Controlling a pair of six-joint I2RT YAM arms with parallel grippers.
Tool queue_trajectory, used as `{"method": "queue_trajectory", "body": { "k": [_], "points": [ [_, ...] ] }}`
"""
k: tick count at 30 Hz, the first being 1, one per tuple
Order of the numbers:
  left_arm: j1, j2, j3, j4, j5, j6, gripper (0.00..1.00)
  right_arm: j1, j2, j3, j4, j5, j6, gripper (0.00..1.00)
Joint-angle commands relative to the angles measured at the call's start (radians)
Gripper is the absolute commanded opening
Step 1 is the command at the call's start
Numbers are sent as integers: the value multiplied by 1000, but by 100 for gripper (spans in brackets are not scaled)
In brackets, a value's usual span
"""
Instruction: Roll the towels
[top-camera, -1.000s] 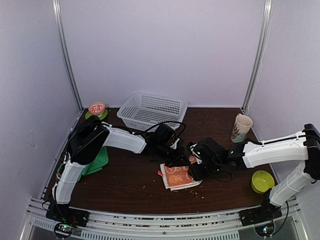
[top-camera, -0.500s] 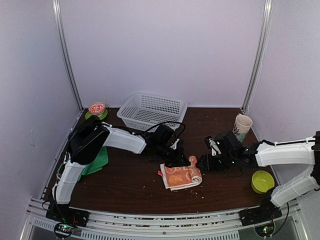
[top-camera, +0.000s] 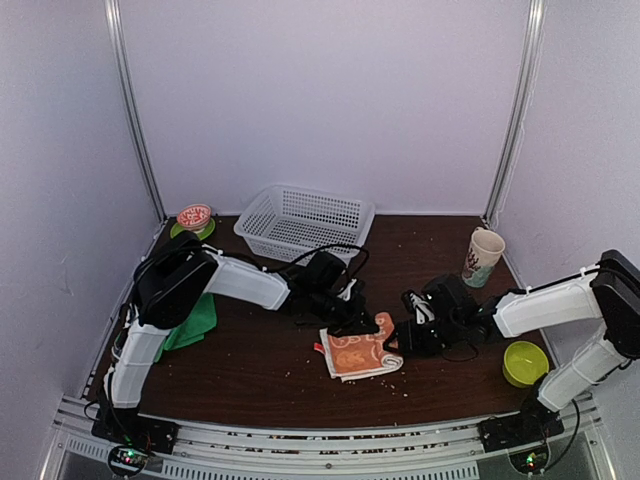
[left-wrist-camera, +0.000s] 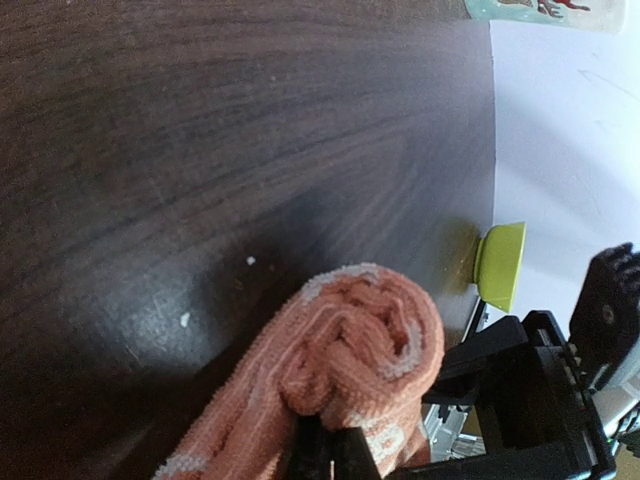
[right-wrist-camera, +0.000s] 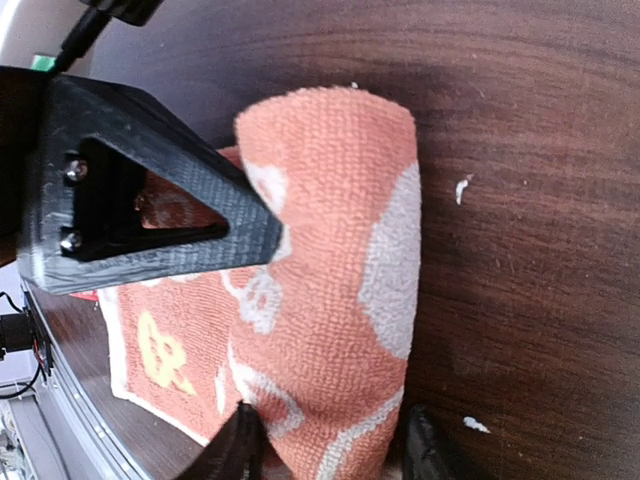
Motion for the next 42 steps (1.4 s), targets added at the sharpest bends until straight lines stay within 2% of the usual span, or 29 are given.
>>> {"method": "queue_trajectory", "body": {
  "k": [1, 7, 12, 20, 24, 34, 38, 42],
  "points": [
    [-3, -36, -23, -44, -24, 24, 0, -6, 31, 8, -10, -7, -29, 44],
    [-4, -65, -65, -46, -26, 26, 0, -1, 25, 30, -106, 50, -85, 23],
    [-4, -120, -119, -47, -24, 35, 0, 35, 31, 87, -238, 173, -142, 14],
    [-4, -231, -199, -68, -21, 62, 0, 126, 81, 193, -378, 365, -176, 11],
    [-4, -258, -225, -77, -15, 73, 1, 139, 90, 195, -373, 379, -174, 11],
    [-1, -246, -256, -146, -19, 147, 20, 140, 94, 172, -333, 367, -197, 11],
    [-1, -272, -253, -75, 3, 130, 20, 140, 85, 169, -328, 370, -208, 12],
    [1, -261, -175, -27, 17, 104, 16, 145, 84, 177, -344, 402, -219, 13]
  ]
}}
